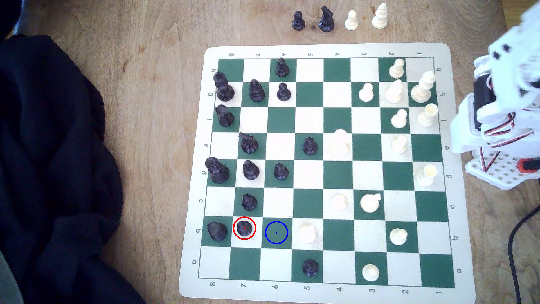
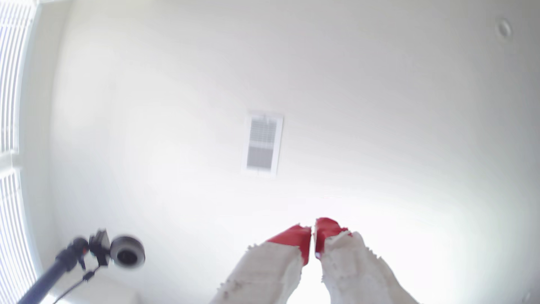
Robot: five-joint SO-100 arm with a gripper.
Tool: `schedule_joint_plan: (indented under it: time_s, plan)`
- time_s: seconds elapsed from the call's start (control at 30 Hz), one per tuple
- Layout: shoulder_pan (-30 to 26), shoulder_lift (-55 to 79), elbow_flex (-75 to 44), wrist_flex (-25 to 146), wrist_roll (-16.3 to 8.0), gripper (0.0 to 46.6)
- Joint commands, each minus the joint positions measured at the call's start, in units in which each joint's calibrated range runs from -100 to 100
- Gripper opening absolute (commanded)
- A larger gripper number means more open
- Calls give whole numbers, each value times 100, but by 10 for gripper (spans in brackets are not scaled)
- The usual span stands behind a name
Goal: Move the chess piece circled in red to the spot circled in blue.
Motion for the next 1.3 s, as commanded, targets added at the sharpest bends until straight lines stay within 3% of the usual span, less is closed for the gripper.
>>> schedule_joint_plan:
  time_s: [0.0,0.27,0.37,0.4,0.57,0.7,0.8,0.83,0.87,1.17,1.27]
  plan:
    - [-88,-20,-9,1646,-10,2]
    - [170,-20,-780,6020,-5,5]
    - [233,6,-1025,6699,15,86]
    - [139,320,-1369,7117,15,55]
    - [-143,1101,-2349,8501,137,37]
    - [-385,2468,-3908,10074,137,26]
    - [-651,3087,-4416,10663,15,25]
    - [-761,3435,-4869,10975,-210,25]
    - [-776,3614,-5132,11163,-269,25]
    - [-1324,5277,-6048,11294,-317,35]
    - [-1371,6169,-6700,11302,-405,62]
